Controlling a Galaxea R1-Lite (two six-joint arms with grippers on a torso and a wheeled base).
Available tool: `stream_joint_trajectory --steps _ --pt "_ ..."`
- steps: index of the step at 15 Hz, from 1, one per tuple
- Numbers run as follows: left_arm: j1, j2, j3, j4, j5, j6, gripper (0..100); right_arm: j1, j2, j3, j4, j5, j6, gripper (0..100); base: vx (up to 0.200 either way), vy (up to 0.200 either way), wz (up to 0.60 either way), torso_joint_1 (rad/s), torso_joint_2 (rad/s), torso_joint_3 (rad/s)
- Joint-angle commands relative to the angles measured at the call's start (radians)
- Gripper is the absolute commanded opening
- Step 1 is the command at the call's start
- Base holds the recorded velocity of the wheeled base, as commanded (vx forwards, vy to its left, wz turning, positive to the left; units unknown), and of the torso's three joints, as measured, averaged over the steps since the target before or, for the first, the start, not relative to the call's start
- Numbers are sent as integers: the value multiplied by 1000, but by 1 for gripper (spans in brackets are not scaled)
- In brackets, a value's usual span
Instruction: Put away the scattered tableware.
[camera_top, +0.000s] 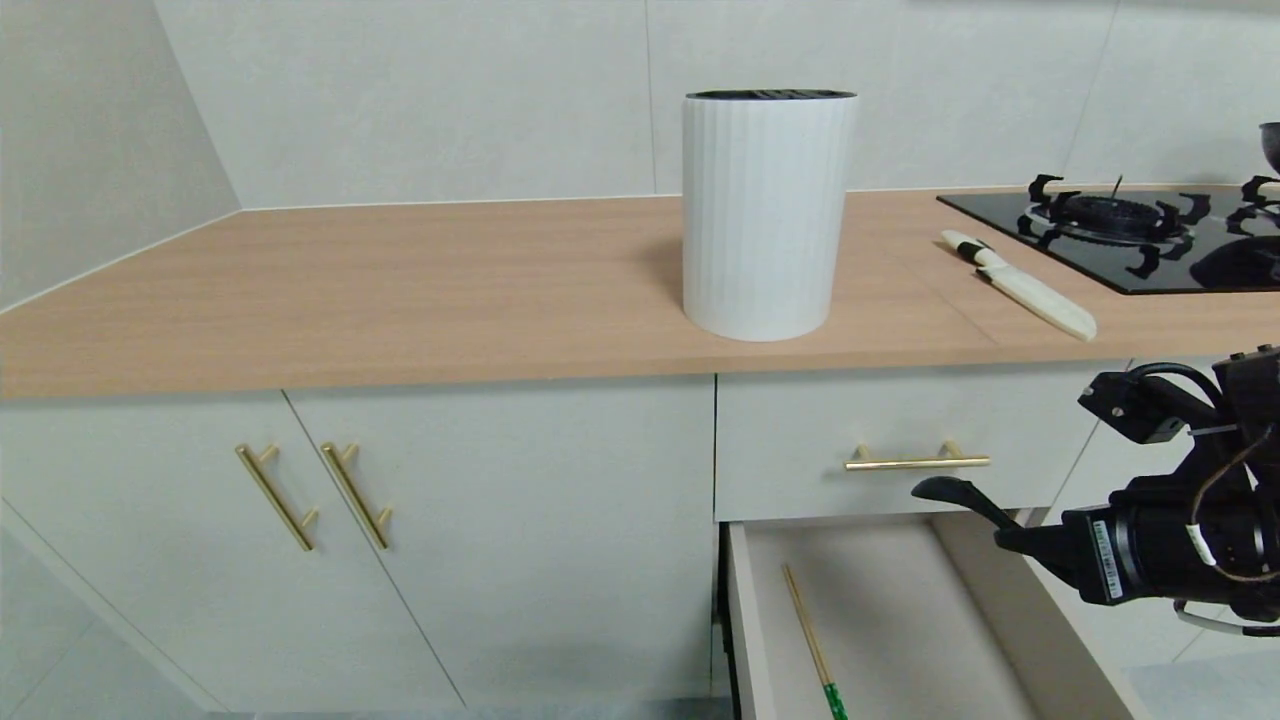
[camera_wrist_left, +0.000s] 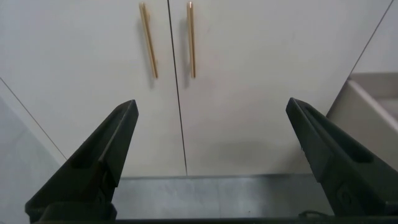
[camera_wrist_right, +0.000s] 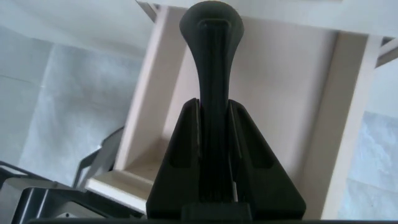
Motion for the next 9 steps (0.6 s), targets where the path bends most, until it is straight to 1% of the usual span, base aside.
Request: stream_joint_trajectory --steps 1,4,5,7,9 --pt "0 0 0 0 1 0 100 1 12 3 0 0 0 0 0 0 0 -134 447 320" --pt "0 0 0 0 1 0 100 1 38 3 0 0 0 0 0 0 0 -115 452 334" --pt "0 0 0 0 1 0 100 1 44 3 0 0 0 0 0 0 0 -41 339 276" --pt "0 0 0 0 1 0 100 1 50 3 0 0 0 0 0 0 0 -37 154 105" --pt "0 0 0 0 1 0 100 1 53 5 0 0 0 0 0 0 0 -9 30 16"
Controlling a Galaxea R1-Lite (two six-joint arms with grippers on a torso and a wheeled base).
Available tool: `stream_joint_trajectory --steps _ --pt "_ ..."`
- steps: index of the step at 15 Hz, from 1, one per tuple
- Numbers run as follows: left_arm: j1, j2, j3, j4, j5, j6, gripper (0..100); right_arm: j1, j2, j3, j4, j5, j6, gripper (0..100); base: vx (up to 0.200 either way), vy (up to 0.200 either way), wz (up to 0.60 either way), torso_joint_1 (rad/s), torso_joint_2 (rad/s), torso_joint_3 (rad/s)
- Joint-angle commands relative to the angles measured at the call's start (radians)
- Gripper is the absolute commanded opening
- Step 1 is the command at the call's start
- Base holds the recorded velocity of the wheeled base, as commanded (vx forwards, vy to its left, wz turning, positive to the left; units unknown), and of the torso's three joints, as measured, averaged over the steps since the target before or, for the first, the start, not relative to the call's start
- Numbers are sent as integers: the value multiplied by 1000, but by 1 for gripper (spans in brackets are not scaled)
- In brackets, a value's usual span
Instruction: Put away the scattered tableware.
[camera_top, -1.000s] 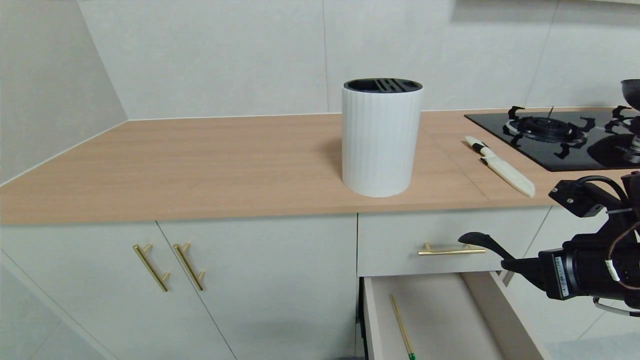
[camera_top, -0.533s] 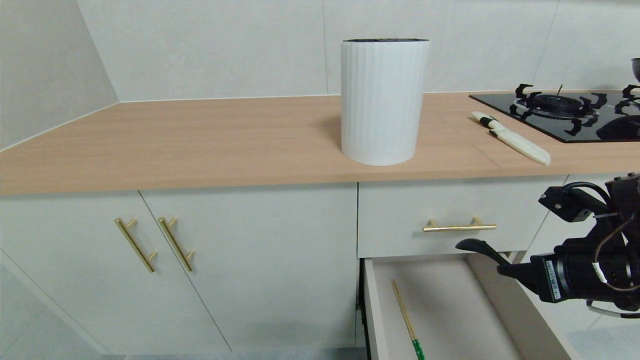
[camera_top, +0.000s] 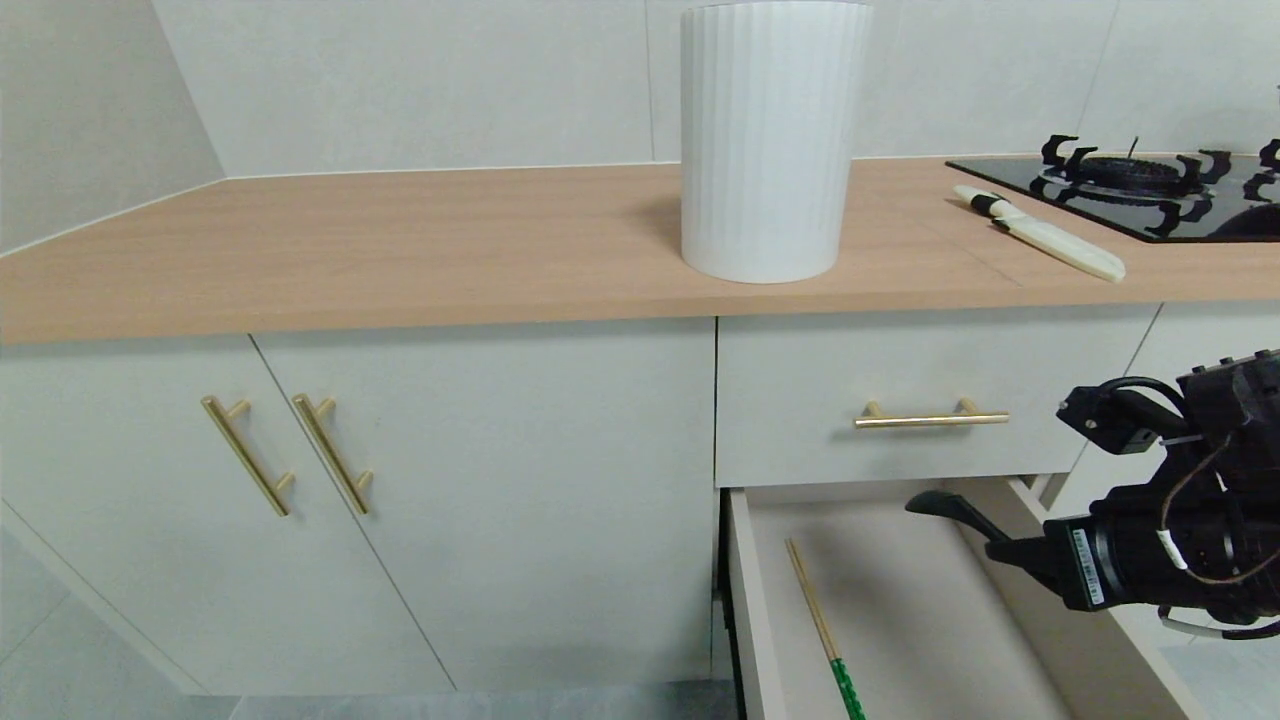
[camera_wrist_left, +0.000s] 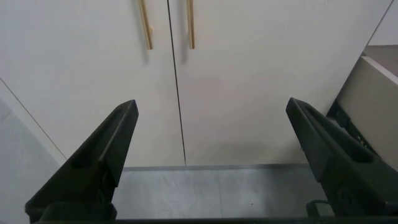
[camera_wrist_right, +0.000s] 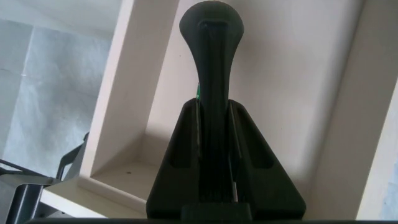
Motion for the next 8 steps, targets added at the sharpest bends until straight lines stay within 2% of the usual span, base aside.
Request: stream_joint_trajectory --steps 1,8 --pt "0 0 0 0 1 0 100 0 8 1 0 1 0 0 0 0 0 0 0 0" --pt "0 0 0 0 1 0 100 0 114 -10 -1 -1 -3 0 0 0 0 0 0 0"
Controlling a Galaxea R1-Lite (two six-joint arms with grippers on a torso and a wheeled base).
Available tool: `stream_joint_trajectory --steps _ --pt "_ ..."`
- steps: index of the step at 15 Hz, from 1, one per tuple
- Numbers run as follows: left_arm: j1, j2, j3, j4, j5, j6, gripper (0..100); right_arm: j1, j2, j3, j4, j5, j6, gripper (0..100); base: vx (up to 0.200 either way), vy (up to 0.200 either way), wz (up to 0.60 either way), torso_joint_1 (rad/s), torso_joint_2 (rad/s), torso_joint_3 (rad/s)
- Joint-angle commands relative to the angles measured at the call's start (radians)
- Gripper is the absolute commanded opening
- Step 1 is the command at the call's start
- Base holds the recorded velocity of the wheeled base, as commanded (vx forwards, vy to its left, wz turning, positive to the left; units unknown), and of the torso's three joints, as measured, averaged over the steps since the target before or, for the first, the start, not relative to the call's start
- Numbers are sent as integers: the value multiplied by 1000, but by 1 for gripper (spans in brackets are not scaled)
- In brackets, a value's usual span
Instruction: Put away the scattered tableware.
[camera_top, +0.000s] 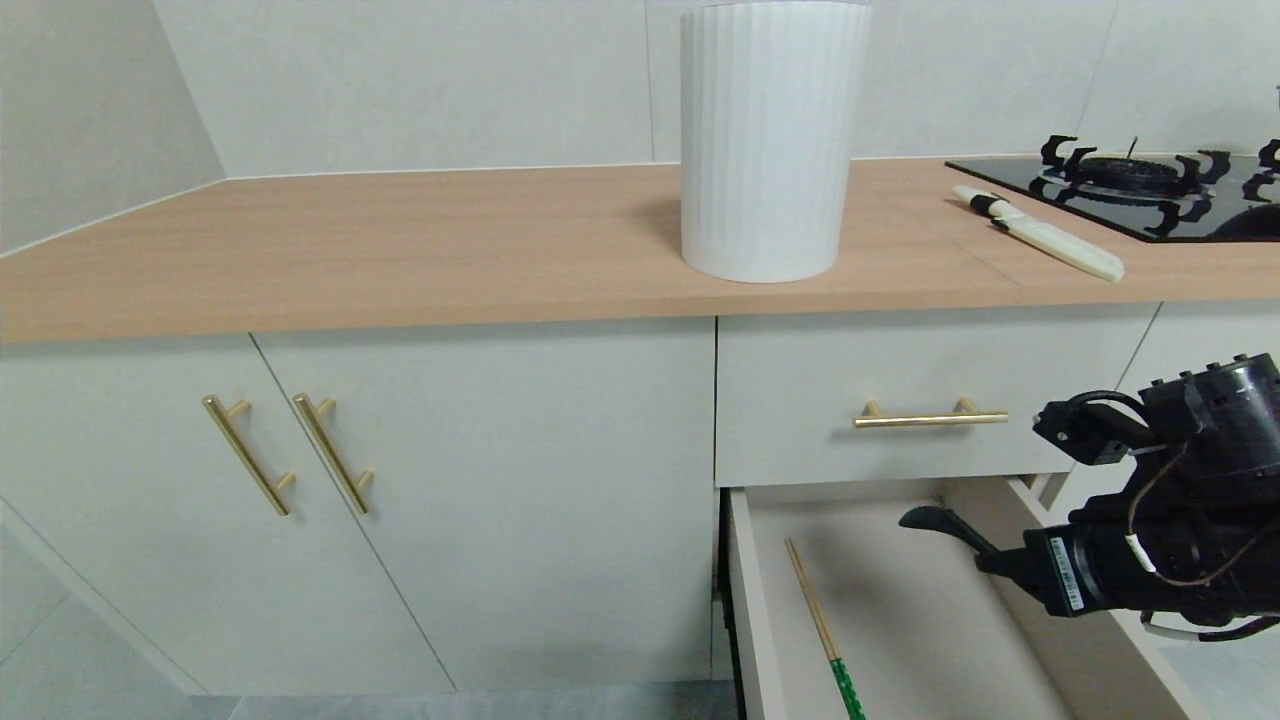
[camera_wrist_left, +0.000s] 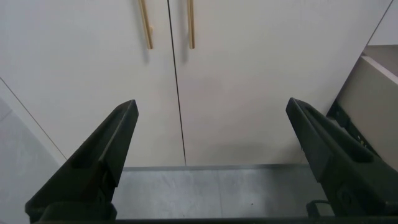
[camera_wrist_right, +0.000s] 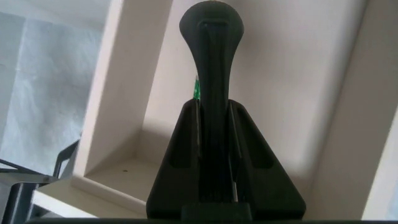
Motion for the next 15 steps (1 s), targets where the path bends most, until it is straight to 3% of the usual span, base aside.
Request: stream_joint_trajectory --steps 1,5,11,15 --pt "0 0 0 0 1 0 100 0 111 -17 -18 -21 9 0 0 0 0 0 0 0" --pt "0 0 0 0 1 0 100 0 340 -3 -150 -110 44 0 0 0 0 0 0 0" --pt "0 0 0 0 1 0 100 0 673 56 -494 -206 66 0 0 0 0 0 0 0" --pt "0 0 0 0 1 0 100 2 766 84 -624 -228 64 0 0 0 0 0 0 0"
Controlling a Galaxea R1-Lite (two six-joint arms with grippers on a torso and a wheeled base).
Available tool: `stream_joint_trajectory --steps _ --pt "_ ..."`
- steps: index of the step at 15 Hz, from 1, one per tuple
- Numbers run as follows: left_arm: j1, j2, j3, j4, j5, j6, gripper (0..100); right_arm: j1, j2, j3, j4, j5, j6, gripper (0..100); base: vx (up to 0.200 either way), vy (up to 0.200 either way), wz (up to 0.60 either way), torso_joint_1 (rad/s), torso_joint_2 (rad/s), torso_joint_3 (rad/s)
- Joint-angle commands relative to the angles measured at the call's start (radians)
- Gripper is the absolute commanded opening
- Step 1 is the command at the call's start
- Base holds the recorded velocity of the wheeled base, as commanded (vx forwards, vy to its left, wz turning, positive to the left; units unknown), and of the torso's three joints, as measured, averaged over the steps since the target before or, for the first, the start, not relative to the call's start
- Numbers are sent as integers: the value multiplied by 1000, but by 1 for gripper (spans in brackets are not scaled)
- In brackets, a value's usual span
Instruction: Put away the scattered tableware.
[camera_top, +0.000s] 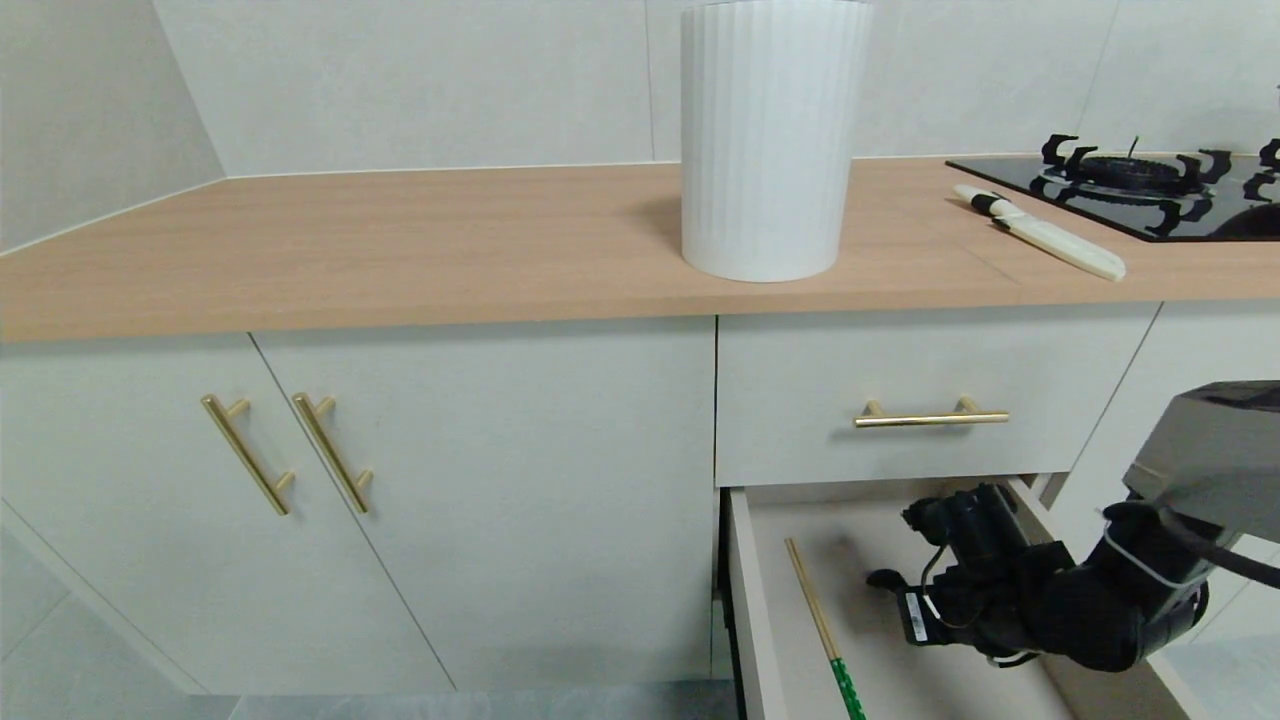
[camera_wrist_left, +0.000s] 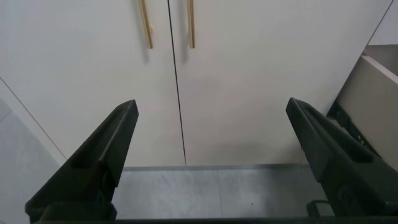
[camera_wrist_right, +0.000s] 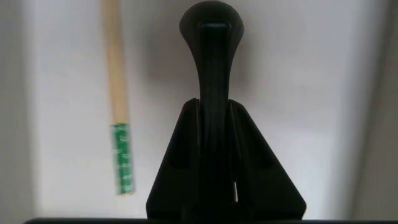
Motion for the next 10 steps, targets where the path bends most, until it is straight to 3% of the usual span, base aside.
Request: stream_joint_trajectory --steps 1,10 --pt "0 0 0 0 0 0 100 3 96 8 -27 -4 -1 0 0 0 0 0 0 0" --pt "0 0 0 0 0 0 100 13 157 6 -85 -37 -1 0 0 0 0 0 0 0"
